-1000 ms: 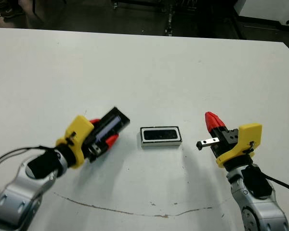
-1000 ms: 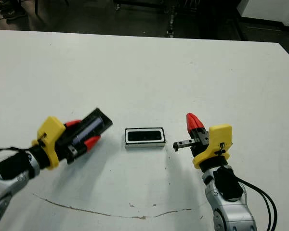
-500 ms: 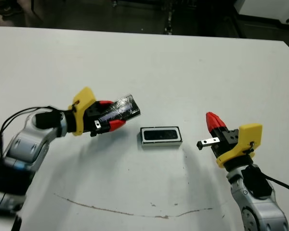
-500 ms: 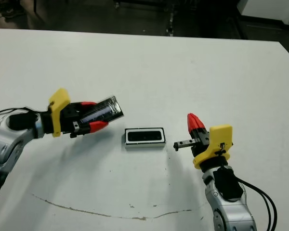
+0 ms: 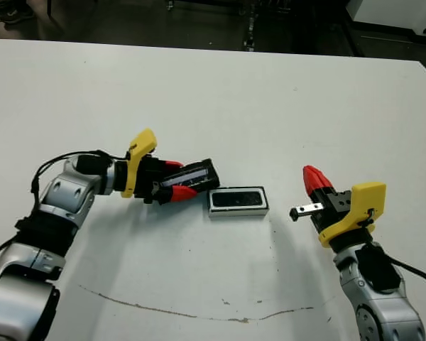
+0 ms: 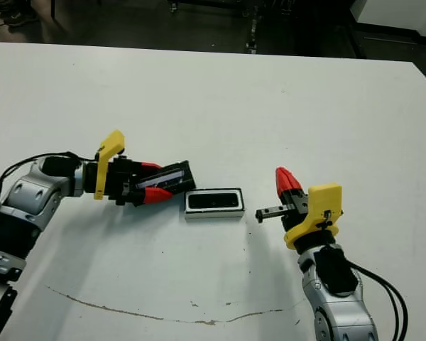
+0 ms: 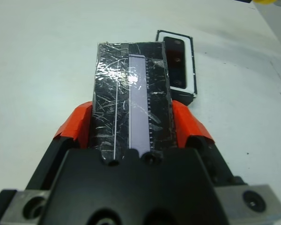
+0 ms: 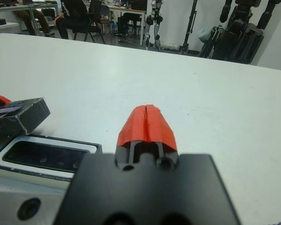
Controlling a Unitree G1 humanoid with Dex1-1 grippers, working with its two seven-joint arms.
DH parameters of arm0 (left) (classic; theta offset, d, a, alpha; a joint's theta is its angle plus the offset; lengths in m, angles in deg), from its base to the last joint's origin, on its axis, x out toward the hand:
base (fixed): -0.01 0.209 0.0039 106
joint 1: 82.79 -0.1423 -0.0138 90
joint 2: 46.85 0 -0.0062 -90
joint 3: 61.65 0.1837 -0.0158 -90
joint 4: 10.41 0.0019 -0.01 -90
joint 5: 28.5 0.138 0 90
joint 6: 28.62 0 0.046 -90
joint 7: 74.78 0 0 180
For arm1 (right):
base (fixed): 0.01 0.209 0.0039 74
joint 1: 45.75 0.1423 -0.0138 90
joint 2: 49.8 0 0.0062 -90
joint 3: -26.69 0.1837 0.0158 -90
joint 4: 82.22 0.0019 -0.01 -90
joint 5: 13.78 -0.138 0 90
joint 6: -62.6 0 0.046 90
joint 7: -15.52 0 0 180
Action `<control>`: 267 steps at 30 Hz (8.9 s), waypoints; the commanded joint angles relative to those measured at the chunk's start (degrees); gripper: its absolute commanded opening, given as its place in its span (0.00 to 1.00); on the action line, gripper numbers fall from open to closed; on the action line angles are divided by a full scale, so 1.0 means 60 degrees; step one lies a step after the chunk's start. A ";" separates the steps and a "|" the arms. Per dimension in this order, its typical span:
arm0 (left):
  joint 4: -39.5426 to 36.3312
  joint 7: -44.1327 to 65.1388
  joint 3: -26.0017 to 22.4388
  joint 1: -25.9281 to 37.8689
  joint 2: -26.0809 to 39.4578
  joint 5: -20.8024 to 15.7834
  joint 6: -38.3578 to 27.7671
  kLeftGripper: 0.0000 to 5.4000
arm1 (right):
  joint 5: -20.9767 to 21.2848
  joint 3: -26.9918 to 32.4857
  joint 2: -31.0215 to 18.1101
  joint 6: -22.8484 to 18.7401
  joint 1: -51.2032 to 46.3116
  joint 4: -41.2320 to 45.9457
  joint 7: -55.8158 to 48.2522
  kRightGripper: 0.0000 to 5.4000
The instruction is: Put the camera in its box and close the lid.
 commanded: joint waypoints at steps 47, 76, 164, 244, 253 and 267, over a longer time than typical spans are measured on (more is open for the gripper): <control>-0.0479 0.0145 0.0383 -0.0860 -0.0776 -0.0009 0.0251 0.58 | 0.0095 -0.0052 0.0033 -0.0068 -0.0157 -0.0074 0.0073 0.00; -0.2088 -0.1623 0.1144 -0.1815 -0.0859 0.1051 -0.0340 0.58 | 0.0015 -0.0004 0.0032 -0.0115 -0.0102 -0.0094 0.0055 0.00; 0.5495 -0.0578 0.2038 0.1147 -0.5236 0.2344 -0.3826 0.58 | 0.0006 0.0442 -0.0108 -0.0007 -0.0079 -0.0016 0.0006 0.00; 0.0357 -0.0323 -0.0447 -0.0643 0.0797 0.1381 -0.1367 1.00 | -0.0033 0.0280 -0.0102 -0.0123 0.0023 -0.0008 -0.0075 0.00; -0.3599 -0.3257 -0.2354 -0.1643 0.0602 0.0274 0.0816 0.82 | 0.0029 0.0239 -0.0127 -0.0095 0.0019 -0.0003 -0.0069 0.00; -0.6433 -0.6036 -0.1521 -0.2027 -0.1744 -0.0832 0.2048 0.43 | -0.0028 0.0305 -0.0095 0.0045 0.0010 -0.0125 -0.0075 0.00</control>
